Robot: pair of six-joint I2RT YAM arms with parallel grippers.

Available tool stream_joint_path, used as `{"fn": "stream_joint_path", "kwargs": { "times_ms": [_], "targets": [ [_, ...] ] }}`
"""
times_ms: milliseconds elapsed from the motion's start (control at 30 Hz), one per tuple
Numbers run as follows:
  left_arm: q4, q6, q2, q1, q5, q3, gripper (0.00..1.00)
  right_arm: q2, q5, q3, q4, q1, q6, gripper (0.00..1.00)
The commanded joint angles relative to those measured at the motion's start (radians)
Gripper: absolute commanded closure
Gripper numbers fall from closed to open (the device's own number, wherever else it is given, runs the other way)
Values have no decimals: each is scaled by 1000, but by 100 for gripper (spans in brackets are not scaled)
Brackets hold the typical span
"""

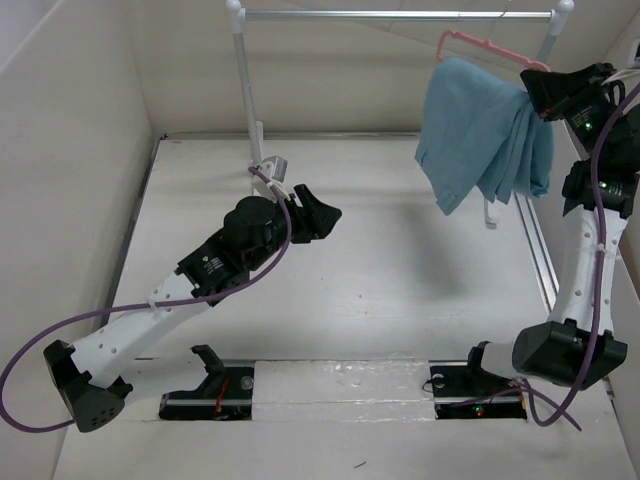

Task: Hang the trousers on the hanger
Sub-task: Place the hanger at the clothesline.

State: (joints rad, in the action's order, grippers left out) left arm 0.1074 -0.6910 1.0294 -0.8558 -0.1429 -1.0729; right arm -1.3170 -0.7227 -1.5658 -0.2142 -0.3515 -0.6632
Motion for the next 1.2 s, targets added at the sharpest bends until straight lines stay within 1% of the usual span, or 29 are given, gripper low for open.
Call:
{"fn": "stream_joint_path", "kwargs": {
  "times_ms": [0,133,400,667,800,867,1000,1033,1133,1167],
  "targets": [
    [-15,13,-19,1,9,-9,50,6,28,-92,-194,-52,-12,100],
    [-5,18,-19,1,5,-16,50,-54,28,-109,-200,-75,-9,100],
    [15,22,-11,1,-6,-21,50,-154,81,-178,-217,-106,8,100],
    [18,15,-6,1,-7,-2,50,-197,127,-217,-149,-126,74,100],
    [12,8,0,1,-7,5,50,-191,120,-163,-146,-126,86,100],
    [8,10,6,1,-4,5,50,-154,127,-88,-151,-126,100,100],
    [8,15,21,1,-1,-5,49,-139,112,-8,-140,-126,114,100],
    [9,16,24,1,-1,-7,49,-137,103,-1,-128,-126,120,80],
    [11,18,37,1,2,-9,46,-122,92,13,-48,-135,165,55],
    [14,18,41,1,3,-12,45,-116,98,15,-27,-135,186,52]
  ]
}}
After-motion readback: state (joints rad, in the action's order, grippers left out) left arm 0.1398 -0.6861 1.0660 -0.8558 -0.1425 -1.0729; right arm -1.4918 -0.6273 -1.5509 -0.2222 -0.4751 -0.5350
